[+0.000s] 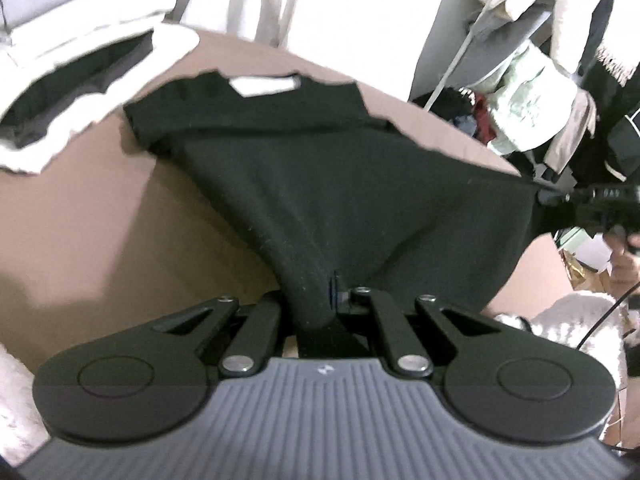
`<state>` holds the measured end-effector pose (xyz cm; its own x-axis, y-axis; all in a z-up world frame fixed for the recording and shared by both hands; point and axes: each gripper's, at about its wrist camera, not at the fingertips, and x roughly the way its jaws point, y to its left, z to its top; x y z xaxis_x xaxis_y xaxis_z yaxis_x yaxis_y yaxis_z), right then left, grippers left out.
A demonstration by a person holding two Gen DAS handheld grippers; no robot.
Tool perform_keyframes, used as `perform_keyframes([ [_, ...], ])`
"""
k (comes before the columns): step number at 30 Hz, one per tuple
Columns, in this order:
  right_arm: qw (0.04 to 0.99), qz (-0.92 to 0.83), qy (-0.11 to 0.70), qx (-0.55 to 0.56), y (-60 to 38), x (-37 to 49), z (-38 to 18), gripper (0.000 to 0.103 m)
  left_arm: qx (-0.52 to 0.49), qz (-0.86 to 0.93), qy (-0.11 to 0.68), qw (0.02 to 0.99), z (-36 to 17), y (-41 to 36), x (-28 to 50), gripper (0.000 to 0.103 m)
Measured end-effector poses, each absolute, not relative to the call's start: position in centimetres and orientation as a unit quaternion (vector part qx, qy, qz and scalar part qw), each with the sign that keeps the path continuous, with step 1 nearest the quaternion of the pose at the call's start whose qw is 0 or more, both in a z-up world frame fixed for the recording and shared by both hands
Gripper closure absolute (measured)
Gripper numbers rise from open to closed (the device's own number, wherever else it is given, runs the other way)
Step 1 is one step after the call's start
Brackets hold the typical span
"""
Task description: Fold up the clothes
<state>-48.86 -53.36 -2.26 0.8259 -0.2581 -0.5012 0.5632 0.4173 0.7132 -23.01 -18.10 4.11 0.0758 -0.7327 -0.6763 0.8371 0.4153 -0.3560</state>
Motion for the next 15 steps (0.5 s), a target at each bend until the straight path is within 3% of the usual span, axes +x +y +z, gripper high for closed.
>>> perform_keyframes([
  [15, 0.797, -0.281, 0.125, 0.52, -42.9, -52.7, 0.3, 0.093, 0.091, -0.568, 0.468, 0.671, 7.2, -12.5, -25.9, 0.1],
])
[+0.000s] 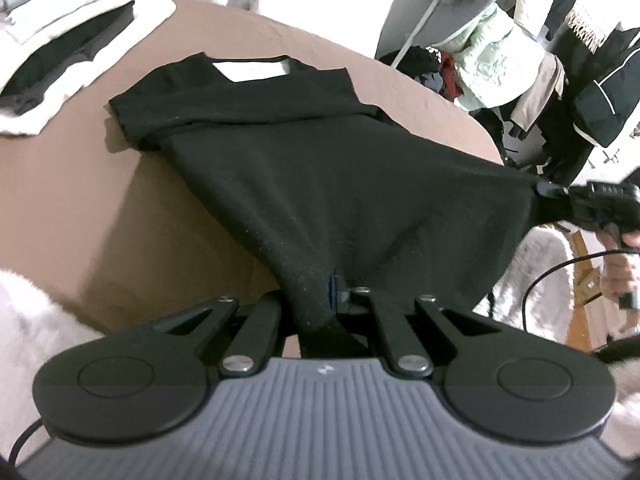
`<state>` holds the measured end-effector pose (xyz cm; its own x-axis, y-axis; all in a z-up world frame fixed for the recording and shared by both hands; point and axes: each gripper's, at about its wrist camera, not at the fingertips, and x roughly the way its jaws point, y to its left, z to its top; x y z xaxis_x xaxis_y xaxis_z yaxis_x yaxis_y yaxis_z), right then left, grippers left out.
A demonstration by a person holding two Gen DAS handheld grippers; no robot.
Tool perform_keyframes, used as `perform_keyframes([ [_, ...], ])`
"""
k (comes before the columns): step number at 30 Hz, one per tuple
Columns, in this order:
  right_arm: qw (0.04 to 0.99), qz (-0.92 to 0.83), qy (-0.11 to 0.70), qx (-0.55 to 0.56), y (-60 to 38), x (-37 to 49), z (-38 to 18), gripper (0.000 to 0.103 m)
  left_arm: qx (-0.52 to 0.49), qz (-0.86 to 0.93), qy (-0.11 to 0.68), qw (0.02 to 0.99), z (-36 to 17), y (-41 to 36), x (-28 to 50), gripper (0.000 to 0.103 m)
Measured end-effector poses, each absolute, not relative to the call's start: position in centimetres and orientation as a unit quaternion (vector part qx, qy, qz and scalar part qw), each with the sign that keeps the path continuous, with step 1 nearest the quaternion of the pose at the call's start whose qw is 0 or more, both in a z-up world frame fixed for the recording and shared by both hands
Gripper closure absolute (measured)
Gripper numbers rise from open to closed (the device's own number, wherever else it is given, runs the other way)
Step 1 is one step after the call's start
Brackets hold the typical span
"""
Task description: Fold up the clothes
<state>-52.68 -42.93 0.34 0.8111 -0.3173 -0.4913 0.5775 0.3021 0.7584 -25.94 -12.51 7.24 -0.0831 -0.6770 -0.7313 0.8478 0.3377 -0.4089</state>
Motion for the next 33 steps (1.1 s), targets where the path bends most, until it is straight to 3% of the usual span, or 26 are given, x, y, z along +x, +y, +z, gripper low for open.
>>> perform_keyframes([
  [5, 0.819, -0.305, 0.151, 0.462, -41.5, -50.9, 3.8, 0.093, 0.104, -0.588, 0.417, 0.686, 10.2, -13.0, -24.2, 0.1],
  [11, 0.825, -0.305, 0.192, 0.435, -49.4, -44.2, 3.1, 0.093, 0.163, -0.558, 0.36, 0.729, 7.5, -16.9, -21.1, 0.099],
  [15, 0.82, -0.326, 0.21, 0.421, -55.8, -38.1, 2.6, 0.093, 0.129, -0.554, 0.367, 0.736, 6.2, -20.1, -17.1, 0.098],
  [22, 0.82, -0.337, 0.138, 0.442, -61.4, -32.8, 2.5, 0.093, 0.118, -0.522, 0.389, 0.75, 3.6, -25.3, -10.2, 0.098],
  [26, 0.797, -0.436, 0.174, 0.38, -63.9, -30.5, -0.8, 0.092, 0.105, -0.521, 0.417, 0.737, -1.7, -28.7, -5.5, 0.097],
  [29, 0.774, -0.457, 0.188, 0.395, -66.0, -30.3, -6.0, 0.092, 0.052, -0.495, 0.462, 0.734, -6.2, -29.8, -3.1, 0.098],
  [33, 0.776, -0.463, 0.214, 0.37, -66.8, -30.3, -10.4, 0.092, 0.039, -0.496, 0.447, 0.744, -7.0, -29.3, -3.9, 0.098],
])
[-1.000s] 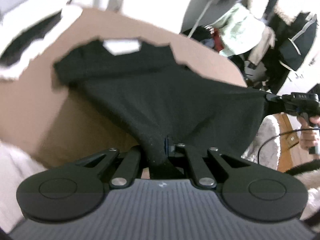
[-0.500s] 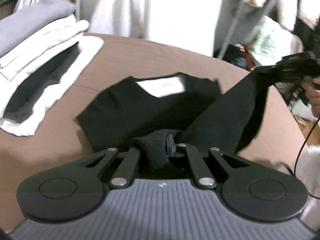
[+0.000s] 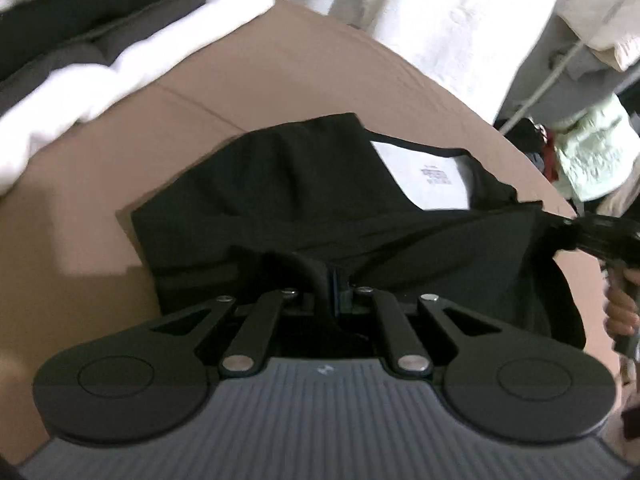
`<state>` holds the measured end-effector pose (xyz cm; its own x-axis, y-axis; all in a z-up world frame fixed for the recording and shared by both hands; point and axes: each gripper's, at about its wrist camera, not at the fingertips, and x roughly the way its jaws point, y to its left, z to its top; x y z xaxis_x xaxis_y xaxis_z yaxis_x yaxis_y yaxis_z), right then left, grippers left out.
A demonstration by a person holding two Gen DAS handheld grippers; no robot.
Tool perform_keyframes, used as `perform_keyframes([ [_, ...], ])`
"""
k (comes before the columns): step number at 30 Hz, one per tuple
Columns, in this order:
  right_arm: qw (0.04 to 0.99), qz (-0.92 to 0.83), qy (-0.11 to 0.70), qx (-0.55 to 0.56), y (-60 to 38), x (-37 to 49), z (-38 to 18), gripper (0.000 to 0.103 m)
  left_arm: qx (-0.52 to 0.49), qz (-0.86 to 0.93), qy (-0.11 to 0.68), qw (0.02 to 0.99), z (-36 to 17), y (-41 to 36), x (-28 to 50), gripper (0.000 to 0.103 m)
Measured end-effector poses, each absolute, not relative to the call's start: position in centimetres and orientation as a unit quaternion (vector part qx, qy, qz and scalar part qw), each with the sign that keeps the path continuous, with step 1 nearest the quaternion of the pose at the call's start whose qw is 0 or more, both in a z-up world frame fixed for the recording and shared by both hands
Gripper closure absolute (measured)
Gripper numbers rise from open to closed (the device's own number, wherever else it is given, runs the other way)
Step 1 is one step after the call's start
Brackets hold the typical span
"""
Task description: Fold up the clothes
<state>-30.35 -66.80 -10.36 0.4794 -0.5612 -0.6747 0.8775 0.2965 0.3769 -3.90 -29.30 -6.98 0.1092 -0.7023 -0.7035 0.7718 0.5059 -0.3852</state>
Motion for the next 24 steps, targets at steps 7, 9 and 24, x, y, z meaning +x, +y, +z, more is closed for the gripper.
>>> perform_keyframes([
  [7, 0.828, -0.43, 0.153, 0.327, -66.6, -29.1, -8.6, 0.092, -0.009, -0.469, 0.421, 0.777, -5.7, -29.0, -3.3, 0.1],
  [9, 0.835, -0.439, 0.161, 0.292, -66.1, -28.3, -8.4, 0.084, -0.025, -0.449, 0.453, 0.77, -6.6, -28.9, -2.2, 0.096],
  [24, 0.806, -0.454, 0.135, 0.356, -65.4, -33.8, -8.3, 0.057, 0.012, -0.477, 0.281, 0.833, -2.6, -26.7, -4.0, 0.037],
])
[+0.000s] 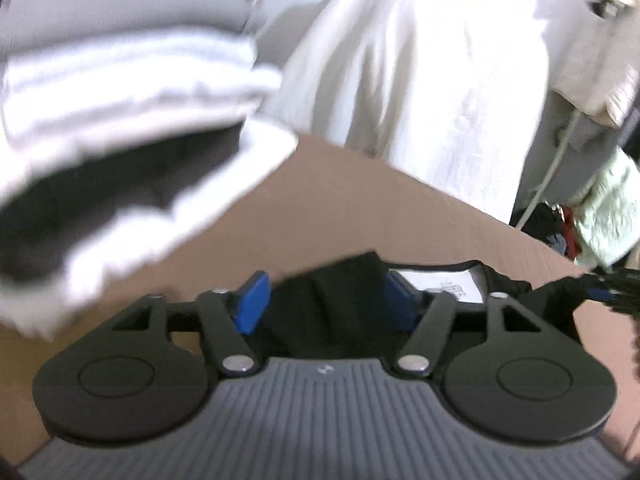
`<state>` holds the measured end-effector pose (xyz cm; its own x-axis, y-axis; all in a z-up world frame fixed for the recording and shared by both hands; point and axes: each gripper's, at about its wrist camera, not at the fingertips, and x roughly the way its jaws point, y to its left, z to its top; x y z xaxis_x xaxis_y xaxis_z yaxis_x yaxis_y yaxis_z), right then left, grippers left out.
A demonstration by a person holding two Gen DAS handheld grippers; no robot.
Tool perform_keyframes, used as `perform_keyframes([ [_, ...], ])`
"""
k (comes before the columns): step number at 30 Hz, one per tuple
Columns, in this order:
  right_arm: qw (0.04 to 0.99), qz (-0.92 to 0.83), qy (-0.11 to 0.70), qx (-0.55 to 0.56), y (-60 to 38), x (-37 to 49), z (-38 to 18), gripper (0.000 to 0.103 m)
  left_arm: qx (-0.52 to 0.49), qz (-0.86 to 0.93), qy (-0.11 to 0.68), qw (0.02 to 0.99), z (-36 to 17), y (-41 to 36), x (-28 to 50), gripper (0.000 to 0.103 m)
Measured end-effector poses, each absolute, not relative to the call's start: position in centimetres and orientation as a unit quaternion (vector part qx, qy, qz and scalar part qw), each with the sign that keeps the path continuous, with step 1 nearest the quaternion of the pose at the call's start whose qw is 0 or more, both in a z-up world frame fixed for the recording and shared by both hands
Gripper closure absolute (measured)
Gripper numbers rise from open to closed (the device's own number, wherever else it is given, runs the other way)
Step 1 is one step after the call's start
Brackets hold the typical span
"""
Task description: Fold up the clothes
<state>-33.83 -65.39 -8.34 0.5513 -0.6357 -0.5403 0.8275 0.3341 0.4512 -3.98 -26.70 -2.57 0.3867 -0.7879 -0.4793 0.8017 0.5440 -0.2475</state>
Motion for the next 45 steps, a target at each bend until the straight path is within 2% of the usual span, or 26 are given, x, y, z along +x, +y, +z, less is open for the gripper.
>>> perform_keyframes([
  [2, 0.821, -0.436, 0.174, 0.326, -63.1, -33.8, -8.0, 0.055, 0.05, -0.508, 0.267, 0.818, -2.4, -26.8, -4.8, 0.036],
  [5, 0.846, -0.412, 0.245, 0.233, -61.1, -32.3, -7.5, 0.052, 0.096, -0.549, 0.271, 0.785, -3.1, -28.1, -6.4, 0.028],
  [7, 0.854, -0.394, 0.268, 0.207, -60.7, -31.0, -7.7, 0.051, 0.13, -0.569, 0.276, 0.764, -3.7, -29.0, -7.4, 0.023],
  [11, 0.855, -0.365, 0.32, 0.18, -60.0, -28.6, -9.5, 0.048, 0.21, -0.536, 0.294, 0.763, -5.3, -30.8, -8.4, 0.022],
  [16, 0.853, -0.344, 0.379, 0.108, -58.4, -26.4, -11.6, 0.048, 0.244, -0.517, 0.316, 0.757, -7.5, -31.5, -7.4, 0.018],
  [18, 0.854, -0.336, 0.388, 0.085, -58.9, -25.2, -12.0, 0.048, 0.26, -0.491, 0.323, 0.767, -8.7, -32.1, -6.9, 0.008],
  [20, 0.853, -0.335, 0.396, 0.067, -60.2, -23.9, -12.3, 0.048, 0.235, -0.477, 0.33, 0.78, -8.4, -32.2, -6.1, 0.011],
  [23, 0.843, -0.363, 0.393, 0.055, -62.8, -22.5, -12.2, 0.051, 0.227, -0.426, 0.274, 0.832, -7.1, -32.4, -5.4, 0.033],
  [26, 0.83, -0.419, 0.363, 0.062, -64.8, -22.3, -12.0, 0.05, 0.196, -0.383, 0.285, 0.857, -6.8, -33.0, -3.0, 0.041],
  [28, 0.837, -0.433, 0.315, 0.113, -66.5, -23.9, -11.5, 0.05, 0.131, -0.358, 0.33, 0.864, -7.3, -32.5, -0.5, 0.041],
  [31, 0.832, -0.446, 0.227, 0.238, -69.0, -27.4, -11.0, 0.051, 0.073, -0.366, 0.352, 0.858, -8.1, -31.0, 0.9, 0.041],
  [34, 0.828, -0.452, 0.211, 0.257, -69.4, -29.2, -10.7, 0.051, 0.068, -0.419, 0.346, 0.837, -8.0, -30.1, 0.4, 0.041],
  [36, 0.833, -0.444, 0.231, 0.238, -69.1, -29.2, -10.5, 0.051, 0.064, -0.477, 0.341, 0.807, -7.4, -30.0, -0.3, 0.039],
  [41, 0.856, -0.398, 0.249, 0.216, -68.1, -29.5, -10.5, 0.051, 0.136, -0.583, 0.317, 0.736, -7.2, -30.8, -2.9, 0.036],
  [44, 0.874, -0.336, 0.244, 0.253, -68.7, -30.1, -10.9, 0.051, 0.184, -0.596, 0.327, 0.71, -8.8, -31.8, -4.2, 0.027],
  [45, 0.877, -0.315, 0.241, 0.269, -69.0, -30.4, -11.2, 0.051, 0.208, -0.582, 0.313, 0.722, -9.3, -32.1, -5.0, 0.027],
])
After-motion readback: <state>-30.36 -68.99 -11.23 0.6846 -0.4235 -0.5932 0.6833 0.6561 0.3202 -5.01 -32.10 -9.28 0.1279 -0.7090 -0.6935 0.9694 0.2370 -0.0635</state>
